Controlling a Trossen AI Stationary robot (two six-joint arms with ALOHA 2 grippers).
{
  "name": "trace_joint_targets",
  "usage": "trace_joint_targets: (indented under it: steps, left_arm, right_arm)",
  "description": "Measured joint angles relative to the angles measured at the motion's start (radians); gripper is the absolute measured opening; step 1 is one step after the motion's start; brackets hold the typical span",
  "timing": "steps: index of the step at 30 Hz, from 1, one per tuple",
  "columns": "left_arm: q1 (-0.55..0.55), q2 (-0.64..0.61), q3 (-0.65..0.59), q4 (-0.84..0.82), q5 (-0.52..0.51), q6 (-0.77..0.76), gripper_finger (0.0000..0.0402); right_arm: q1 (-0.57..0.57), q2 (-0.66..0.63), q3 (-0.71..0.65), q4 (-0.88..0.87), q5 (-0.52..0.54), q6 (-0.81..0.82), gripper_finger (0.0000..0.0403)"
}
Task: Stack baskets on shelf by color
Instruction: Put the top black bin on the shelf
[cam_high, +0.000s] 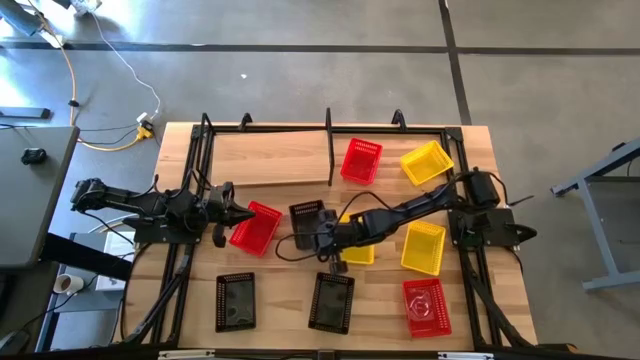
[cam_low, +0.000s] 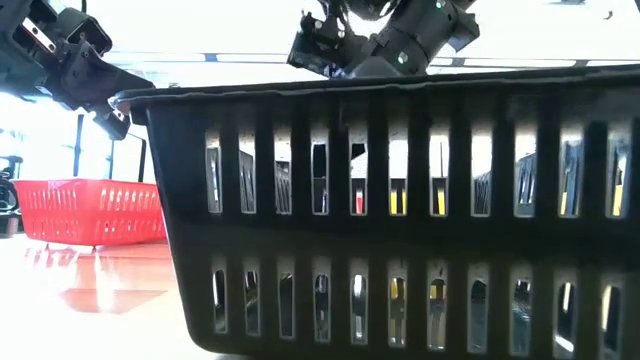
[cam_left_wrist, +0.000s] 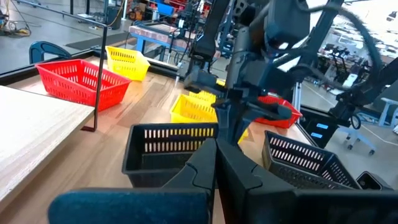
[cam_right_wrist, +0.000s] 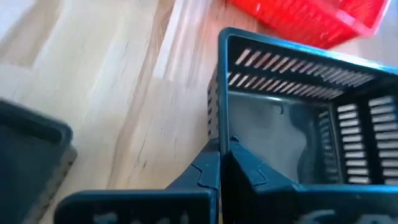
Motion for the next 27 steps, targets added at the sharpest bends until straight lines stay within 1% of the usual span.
trace_joint_targets:
  steps: [7,12,16,21,27]
  left_arm:
    - [0.0,0.0,0.0,0.0,-0.001,0.0,0.0]
    - [0.0,0.0,0.0,0.0,-0.001,0.0,0.0]
    - [0.0,0.0,0.0,0.0,-0.001,0.0,0.0]
    - [0.0,0.0,0.0,0.0,-0.001,0.0,0.0]
    - [0.0,0.0,0.0,0.0,0.0,0.0,0.0]
  right_arm:
    - [-0.018,-0.055,0.0,-0.001,0.047,-0.008,0.0001]
    - [-0.042,-0.1,0.0,0.011,0.094,-0.06,0.0]
    - [-0.078,-0.123,0.0,0.059,0.124,-0.143,0.0]
    - [-0.152,-0.125,0.0,0.141,0.129,-0.269,0.0]
    - [-0.254,-0.125,0.0,0.172,0.12,-0.378,0.0]
